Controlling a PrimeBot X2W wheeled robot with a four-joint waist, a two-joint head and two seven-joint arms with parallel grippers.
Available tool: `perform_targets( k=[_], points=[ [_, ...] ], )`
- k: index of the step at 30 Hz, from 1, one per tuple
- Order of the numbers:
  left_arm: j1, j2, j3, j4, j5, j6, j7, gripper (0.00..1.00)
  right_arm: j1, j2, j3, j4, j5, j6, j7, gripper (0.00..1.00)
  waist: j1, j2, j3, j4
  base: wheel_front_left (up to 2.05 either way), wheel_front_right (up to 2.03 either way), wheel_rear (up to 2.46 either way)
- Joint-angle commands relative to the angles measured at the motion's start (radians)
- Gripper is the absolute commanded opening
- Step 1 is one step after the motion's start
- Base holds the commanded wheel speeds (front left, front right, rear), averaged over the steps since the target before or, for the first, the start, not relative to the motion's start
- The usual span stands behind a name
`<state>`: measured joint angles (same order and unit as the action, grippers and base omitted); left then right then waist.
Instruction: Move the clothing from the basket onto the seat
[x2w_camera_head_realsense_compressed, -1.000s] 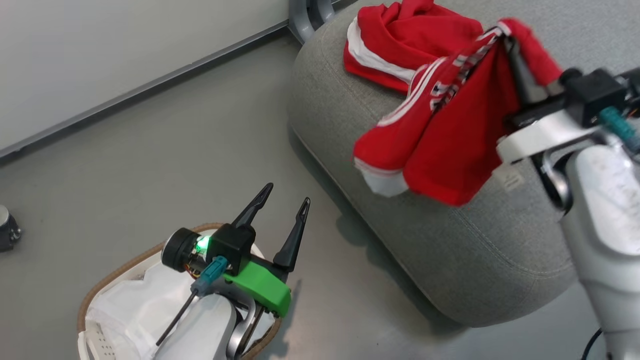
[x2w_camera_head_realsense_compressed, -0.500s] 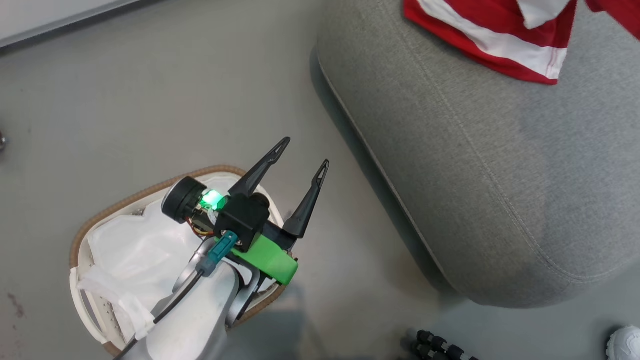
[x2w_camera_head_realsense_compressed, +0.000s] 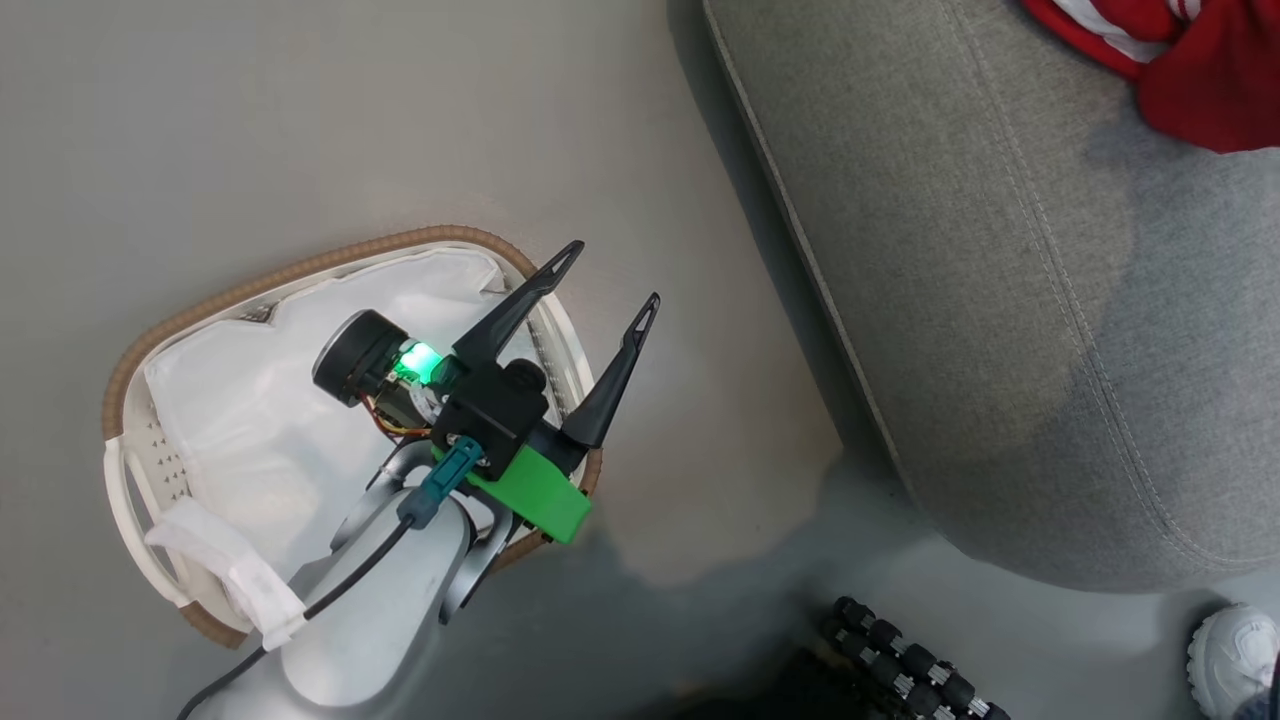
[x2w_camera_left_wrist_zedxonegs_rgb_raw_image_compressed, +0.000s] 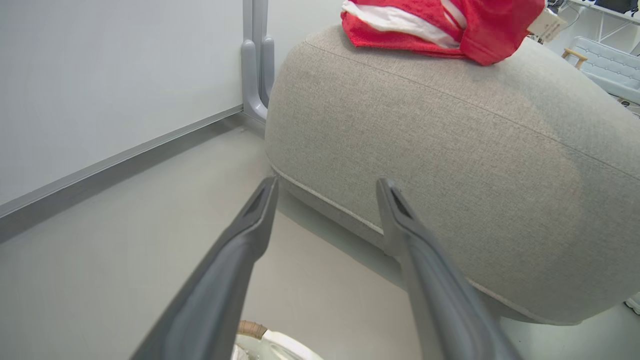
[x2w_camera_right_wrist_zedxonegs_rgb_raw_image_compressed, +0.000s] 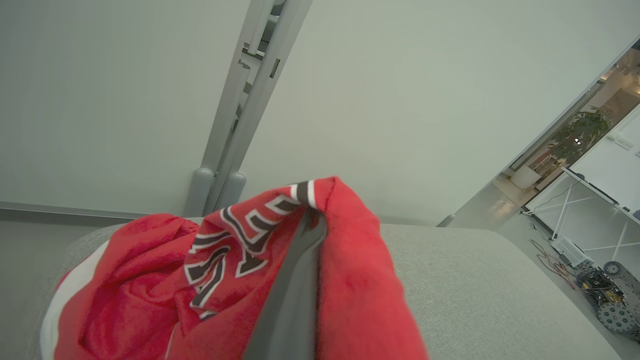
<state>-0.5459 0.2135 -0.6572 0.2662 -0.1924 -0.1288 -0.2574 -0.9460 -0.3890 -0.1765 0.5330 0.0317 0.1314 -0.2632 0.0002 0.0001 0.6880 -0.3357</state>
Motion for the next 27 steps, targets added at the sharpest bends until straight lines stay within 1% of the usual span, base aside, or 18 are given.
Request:
perform_targets(
  k=[1, 3, 6, 7, 8, 9, 10, 17, 21, 27],
  points=[
    [-0.015, 0.013, 0.001, 0.002, -0.003, 0.002, -0.001, 1.0, 0.032, 0.014, -0.002, 0.004, -0.006, -0.001, -0.002, 0.0, -0.0002, -0.0001, 0.013, -0.013, 0.0, 0.0, 0.0],
    [-0.011, 0.016, 0.001, 0.004, -0.01, 0.003, 0.001, 1.0, 0.063, 0.042, 0.001, 0.017, -0.007, -0.001, -0.002, 0.0, -0.0002, -0.0001, 0.011, -0.021, 0.0, 0.0, 0.0],
    [-0.001, 0.023, 0.003, 0.008, -0.016, 0.005, 0.005, 1.0, 0.094, 0.066, 0.003, 0.029, -0.006, -0.001, -0.002, 0.0, -0.0002, -0.0001, 0.007, -0.033, 0.0, 0.0, 0.0],
    [0.003, 0.025, 0.003, 0.009, -0.02, 0.007, 0.005, 1.0, 0.105, 0.076, 0.0, 0.033, -0.003, -0.001, -0.002, 0.08, -0.0002, -0.0001, 0.005, -0.038, 0.0, 0.0, 0.0],
    [0.007, 0.027, 0.004, 0.01, -0.023, 0.007, 0.006, 1.0, 0.117, 0.085, -0.005, 0.035, 0.0, -0.001, -0.002, 0.34, -0.0002, -0.0001, 0.002, -0.041, 0.0, 0.0, 0.0],
    [0.01, 0.028, 0.005, 0.01, -0.024, 0.01, 0.006, 1.0, 0.125, 0.09, -0.007, 0.031, -0.001, -0.001, -0.002, 0.71, -0.0002, -0.0001, 0.0, -0.044, 0.0, 0.0, 0.0],
    [0.014, 0.03, 0.006, 0.012, -0.025, 0.013, 0.006, 1.0, 0.135, 0.098, -0.009, 0.023, 0.0, -0.001, -0.002, 1.0, -0.0002, -0.0001, -0.003, -0.048, 0.0, 0.0, 0.0],
    [0.033, 0.027, 0.013, 0.03, -0.048, 0.021, 0.001, 1.0, 0.266, 0.162, -0.031, -0.033, -0.007, -0.001, -0.002, 1.0, -0.0002, -0.0001, -0.056, -0.063, 0.0, 0.0, 0.0],
    [0.049, 0.02, 0.019, 0.044, -0.064, 0.023, -0.002, 1.0, 0.349, 0.186, -0.047, -0.071, -0.006, -0.001, -0.002, 1.0, -0.0002, -0.0001, -0.097, -0.067, 0.0, 0.0, 0.0],
    [0.07, -0.004, 0.028, 0.061, -0.085, 0.029, -0.008, 1.0, 0.446, 0.179, -0.061, -0.095, -0.005, -0.001, -0.002, 1.0, -0.0002, -0.0001, -0.169, -0.055, 0.0, 0.0, 0.0]
  ],
)
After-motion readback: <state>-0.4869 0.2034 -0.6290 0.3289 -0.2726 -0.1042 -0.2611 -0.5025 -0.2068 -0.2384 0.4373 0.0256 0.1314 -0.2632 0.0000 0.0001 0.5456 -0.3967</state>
